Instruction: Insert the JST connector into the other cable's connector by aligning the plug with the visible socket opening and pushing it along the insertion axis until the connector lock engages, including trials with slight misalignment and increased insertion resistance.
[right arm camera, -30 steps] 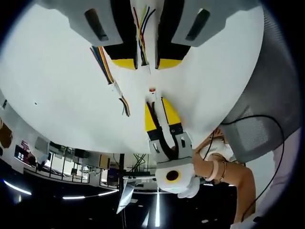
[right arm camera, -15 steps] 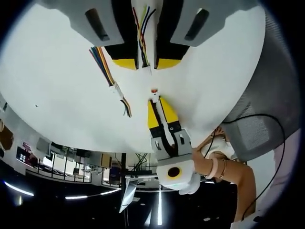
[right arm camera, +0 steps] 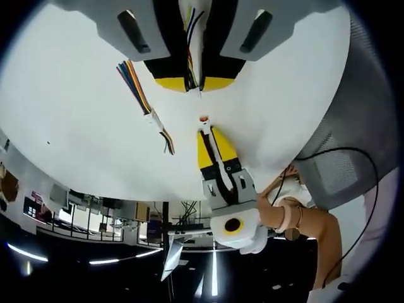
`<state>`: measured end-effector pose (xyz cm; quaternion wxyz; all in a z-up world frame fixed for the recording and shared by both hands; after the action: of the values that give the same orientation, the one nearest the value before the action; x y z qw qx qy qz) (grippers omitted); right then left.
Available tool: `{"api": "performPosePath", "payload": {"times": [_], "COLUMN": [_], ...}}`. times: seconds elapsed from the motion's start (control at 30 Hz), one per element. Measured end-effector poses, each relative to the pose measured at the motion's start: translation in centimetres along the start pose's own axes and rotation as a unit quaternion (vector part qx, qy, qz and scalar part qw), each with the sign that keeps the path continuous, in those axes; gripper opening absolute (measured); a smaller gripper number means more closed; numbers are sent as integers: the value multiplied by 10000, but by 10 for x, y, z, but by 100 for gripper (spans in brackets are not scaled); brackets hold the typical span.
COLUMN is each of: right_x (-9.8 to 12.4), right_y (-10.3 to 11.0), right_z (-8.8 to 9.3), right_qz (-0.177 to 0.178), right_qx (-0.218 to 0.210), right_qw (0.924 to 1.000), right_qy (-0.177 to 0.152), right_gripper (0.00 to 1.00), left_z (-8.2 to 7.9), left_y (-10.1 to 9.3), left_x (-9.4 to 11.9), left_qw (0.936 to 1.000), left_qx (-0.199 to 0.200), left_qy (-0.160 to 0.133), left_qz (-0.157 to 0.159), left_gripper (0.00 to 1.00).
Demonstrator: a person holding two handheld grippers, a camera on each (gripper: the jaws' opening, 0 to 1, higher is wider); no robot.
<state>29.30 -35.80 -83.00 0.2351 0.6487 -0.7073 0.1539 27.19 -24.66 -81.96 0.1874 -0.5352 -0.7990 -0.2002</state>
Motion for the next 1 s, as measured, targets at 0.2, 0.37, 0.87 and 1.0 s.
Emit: {"api": "performPosePath", "payload": {"times": [0.2, 0.37, 0.87, 1.0], "right_x": [0, -1, 9, 11], "right_y": [4, 12, 18, 20], "right_z": [-1, -3, -19, -23], "right_qz": [-20, -122, 23, 53], "right_qx": [83, 96, -173, -213], "right_qw": [10000, 9998, 9998, 9997], "right_qy": [42, 87, -81, -136], "right_gripper": [3, 3, 3, 3], "left_z": [0, 0, -3, -7], "left_y": [0, -1, -1, -1], "left_x": [0, 0, -1, 1], "left_qw": [9998, 9998, 9996, 9996], "left_qx": [194, 194, -74, -75], "left_qy": [29, 38, 279, 281], "left_qz": [-37, -33, 6, -7], "left_gripper": [0, 0, 0, 0]}}
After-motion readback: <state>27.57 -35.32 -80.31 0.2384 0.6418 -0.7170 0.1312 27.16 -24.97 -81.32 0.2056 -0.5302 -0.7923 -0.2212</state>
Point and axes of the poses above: the point that each gripper's makers call its tool centre point, and the gripper's own axes: x roughly backward along the fingers, y roughly to its left, z roughly out of its underside, the point moved 4 cm from there along x, roughly backward along the fingers, and after that the axes turned 4 degrees about -x, right-handed, at the moved point
